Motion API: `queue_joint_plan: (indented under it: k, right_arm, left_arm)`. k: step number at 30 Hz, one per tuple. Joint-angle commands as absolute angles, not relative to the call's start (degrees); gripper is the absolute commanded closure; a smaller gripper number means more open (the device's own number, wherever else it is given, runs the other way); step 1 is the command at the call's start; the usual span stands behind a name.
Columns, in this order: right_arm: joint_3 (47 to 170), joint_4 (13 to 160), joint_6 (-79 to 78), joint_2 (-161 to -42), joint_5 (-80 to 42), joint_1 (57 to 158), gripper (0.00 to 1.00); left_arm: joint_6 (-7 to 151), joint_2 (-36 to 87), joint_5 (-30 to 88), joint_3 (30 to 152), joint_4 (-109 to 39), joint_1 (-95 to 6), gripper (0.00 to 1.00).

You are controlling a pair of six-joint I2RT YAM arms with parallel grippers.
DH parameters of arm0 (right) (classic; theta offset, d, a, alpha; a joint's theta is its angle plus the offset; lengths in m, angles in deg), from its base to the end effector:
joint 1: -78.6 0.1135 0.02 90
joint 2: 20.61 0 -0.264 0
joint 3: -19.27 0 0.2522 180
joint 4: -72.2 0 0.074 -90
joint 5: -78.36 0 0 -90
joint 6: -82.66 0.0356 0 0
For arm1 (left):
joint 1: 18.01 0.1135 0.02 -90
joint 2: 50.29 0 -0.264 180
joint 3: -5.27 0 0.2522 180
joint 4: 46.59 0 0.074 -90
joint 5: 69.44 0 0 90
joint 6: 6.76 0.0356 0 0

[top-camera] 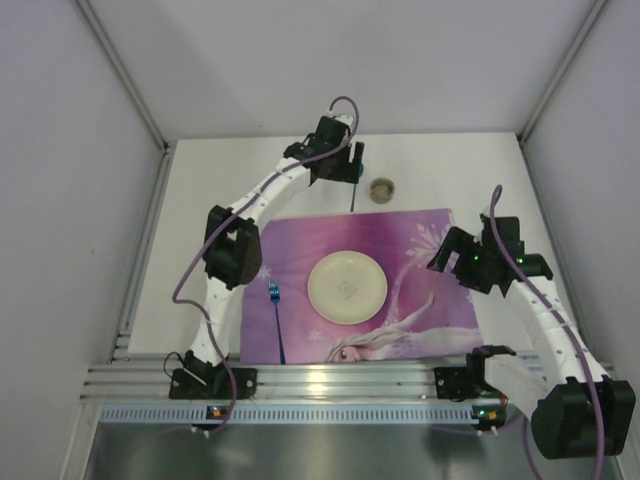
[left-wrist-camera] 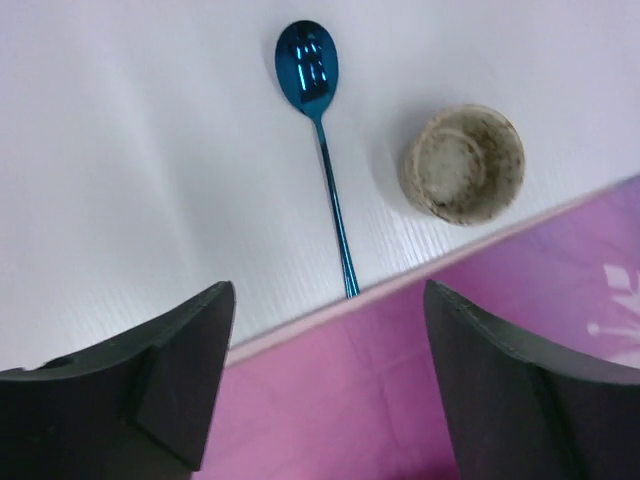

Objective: Set the dinner table for one person

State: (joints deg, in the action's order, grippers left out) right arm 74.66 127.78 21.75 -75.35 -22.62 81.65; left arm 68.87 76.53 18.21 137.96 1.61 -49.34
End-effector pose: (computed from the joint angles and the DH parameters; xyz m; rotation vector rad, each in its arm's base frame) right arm 0.1818 0.0165 0.2428 0.5024 2.5187 0.4616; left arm 0.4365 -0.2640 0.2768 0.3235 2.3133 -0.3566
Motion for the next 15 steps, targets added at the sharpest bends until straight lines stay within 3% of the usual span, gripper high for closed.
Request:
queue_joint_plan:
  k: [1,8,15]
  right_arm:
    - [74.78,127.96,22.90,-73.17,-23.77,80.80,0.00]
    - [76.01,132.63,22.11,-72.11,-22.98,80.80,0.00]
    - [77.50,134.65,19.21,-77.29,-22.89,80.80,0.00]
  left_arm:
    - [66.56,86.35,13.62,145.67,6.90,-46.85,0.22]
    - [62.85,93.76,14.84,155.79,-2.12,-47.28,0.35]
    - [59.60,98.24,18.71,157.98,-9.09,-47.28,0.36]
